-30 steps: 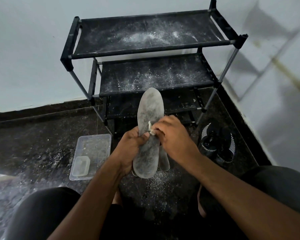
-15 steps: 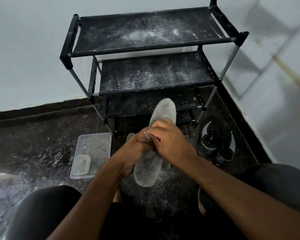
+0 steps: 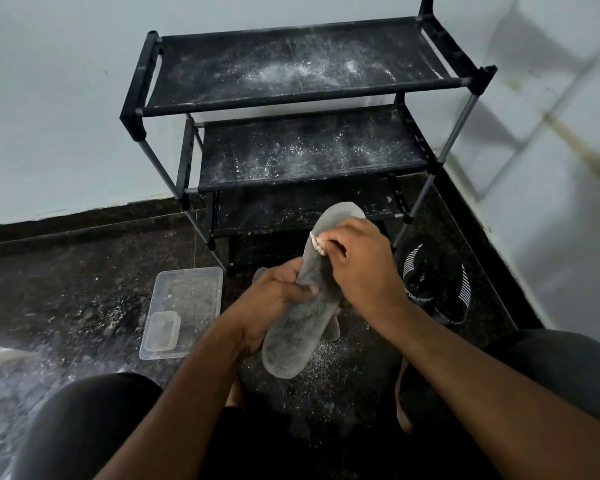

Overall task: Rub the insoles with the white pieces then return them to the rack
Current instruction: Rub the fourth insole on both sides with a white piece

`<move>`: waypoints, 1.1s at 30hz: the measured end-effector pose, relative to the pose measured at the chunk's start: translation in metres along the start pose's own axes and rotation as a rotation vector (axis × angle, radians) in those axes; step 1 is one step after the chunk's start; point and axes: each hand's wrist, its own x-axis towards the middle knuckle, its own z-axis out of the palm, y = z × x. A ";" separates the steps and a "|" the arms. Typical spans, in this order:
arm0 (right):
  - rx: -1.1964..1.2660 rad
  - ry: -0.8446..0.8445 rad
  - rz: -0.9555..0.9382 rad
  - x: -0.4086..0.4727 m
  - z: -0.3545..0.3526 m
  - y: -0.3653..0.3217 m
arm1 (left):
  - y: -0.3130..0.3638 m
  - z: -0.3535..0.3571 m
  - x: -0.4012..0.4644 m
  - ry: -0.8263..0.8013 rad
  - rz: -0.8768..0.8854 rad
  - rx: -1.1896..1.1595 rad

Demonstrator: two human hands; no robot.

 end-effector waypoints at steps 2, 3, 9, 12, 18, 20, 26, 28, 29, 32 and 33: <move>0.075 -0.050 0.029 -0.001 -0.002 -0.001 | 0.000 -0.003 0.002 0.102 0.013 -0.004; 0.127 -0.109 0.045 -0.003 -0.001 -0.003 | 0.000 -0.005 0.002 0.151 0.032 -0.010; 0.050 -0.199 -0.058 -0.009 0.011 -0.005 | 0.006 -0.005 0.002 0.274 0.058 -0.098; -0.035 -0.279 -0.125 -0.012 0.007 -0.005 | 0.007 -0.004 0.000 0.270 0.043 -0.185; -0.148 -0.277 -0.173 -0.010 0.011 0.004 | -0.003 -0.007 0.003 0.394 0.119 0.004; -0.130 -0.189 -0.095 -0.004 0.007 0.009 | 0.000 -0.008 0.002 0.398 0.129 0.041; -0.093 -0.263 -0.151 -0.016 0.007 -0.006 | -0.001 -0.006 0.001 0.393 0.097 0.053; -0.111 -0.203 -0.096 -0.008 0.004 -0.001 | 0.000 -0.006 0.001 0.383 0.096 0.064; -0.096 -0.166 -0.053 -0.004 0.001 0.002 | 0.000 -0.006 0.001 0.380 0.097 0.068; -0.071 -0.173 -0.048 -0.005 -0.001 -0.001 | 0.000 -0.007 0.001 0.375 0.098 0.071; -0.082 -0.209 -0.088 -0.009 0.001 -0.004 | 0.000 -0.007 0.001 0.374 0.097 0.066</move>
